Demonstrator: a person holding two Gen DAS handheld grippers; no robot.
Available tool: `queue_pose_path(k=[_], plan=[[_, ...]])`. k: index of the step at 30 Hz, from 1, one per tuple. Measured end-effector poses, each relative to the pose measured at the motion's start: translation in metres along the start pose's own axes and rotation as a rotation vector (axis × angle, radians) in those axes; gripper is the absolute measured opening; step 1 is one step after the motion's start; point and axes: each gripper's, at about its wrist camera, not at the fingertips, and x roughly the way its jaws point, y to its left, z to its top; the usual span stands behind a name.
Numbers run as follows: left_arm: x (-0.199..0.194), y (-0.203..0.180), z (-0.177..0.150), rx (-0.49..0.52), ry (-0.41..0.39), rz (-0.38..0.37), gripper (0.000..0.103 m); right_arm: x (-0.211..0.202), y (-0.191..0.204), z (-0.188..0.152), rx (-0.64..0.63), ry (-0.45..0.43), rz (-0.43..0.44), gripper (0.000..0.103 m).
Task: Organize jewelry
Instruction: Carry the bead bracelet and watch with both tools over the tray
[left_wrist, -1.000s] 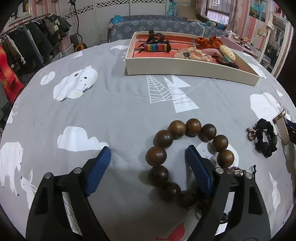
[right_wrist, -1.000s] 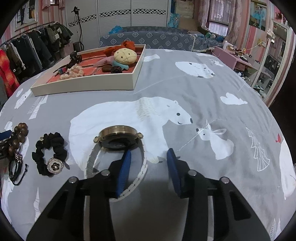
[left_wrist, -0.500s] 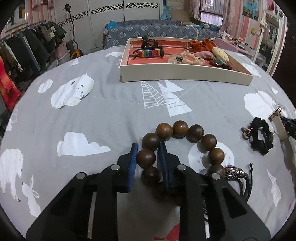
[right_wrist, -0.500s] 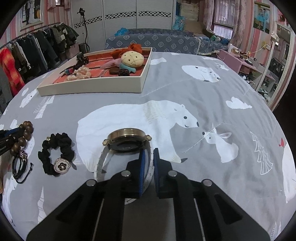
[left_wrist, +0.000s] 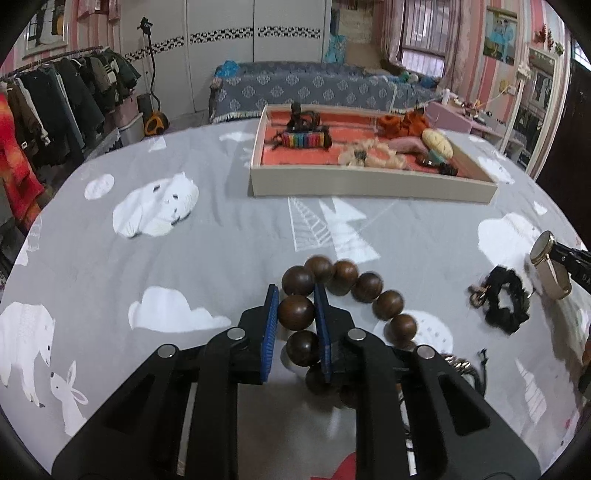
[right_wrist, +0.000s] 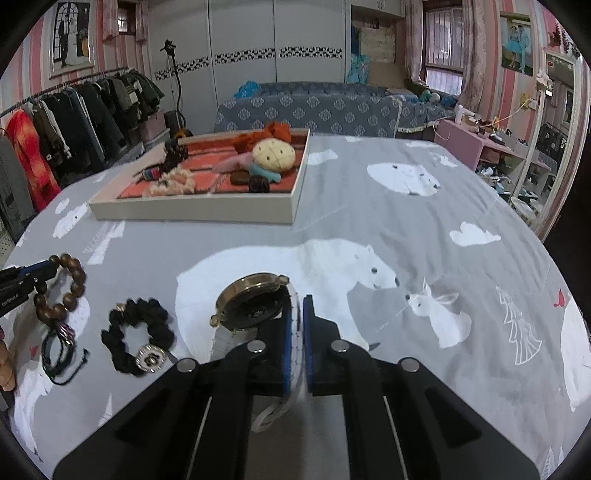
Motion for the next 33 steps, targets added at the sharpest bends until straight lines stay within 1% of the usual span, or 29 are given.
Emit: queue_pose_path(k=[3, 6, 14, 22, 27, 33], plan=[[-0.008, -0.003, 0.006, 0.002, -0.036, 0.001, 0.018, -0.003, 0.001, 0.006, 0.002, -0.016, 0.001, 0.006], [-0.015, -0.009, 0.013, 0.029, -0.062, 0.008, 0.018, -0.004, 0.0, 0.013, 0.011, -0.03, 0.003, 0.006], [-0.024, -0.021, 0.034, 0.062, -0.099, -0.002, 0.018, -0.005, 0.007, 0.035, 0.016, -0.062, 0.011, 0.006], [-0.023, -0.03, 0.06, 0.058, -0.131, -0.002, 0.018, -0.002, 0.013, 0.06, 0.015, -0.092, 0.018, 0.006], [-0.019, -0.033, 0.08, 0.054, -0.153, 0.005, 0.018, 0.001, 0.018, 0.085, 0.01, -0.119, 0.021, 0.006], [-0.025, -0.04, 0.108, 0.054, -0.199, -0.01, 0.018, 0.01, 0.022, 0.111, 0.006, -0.145, 0.026, 0.006]])
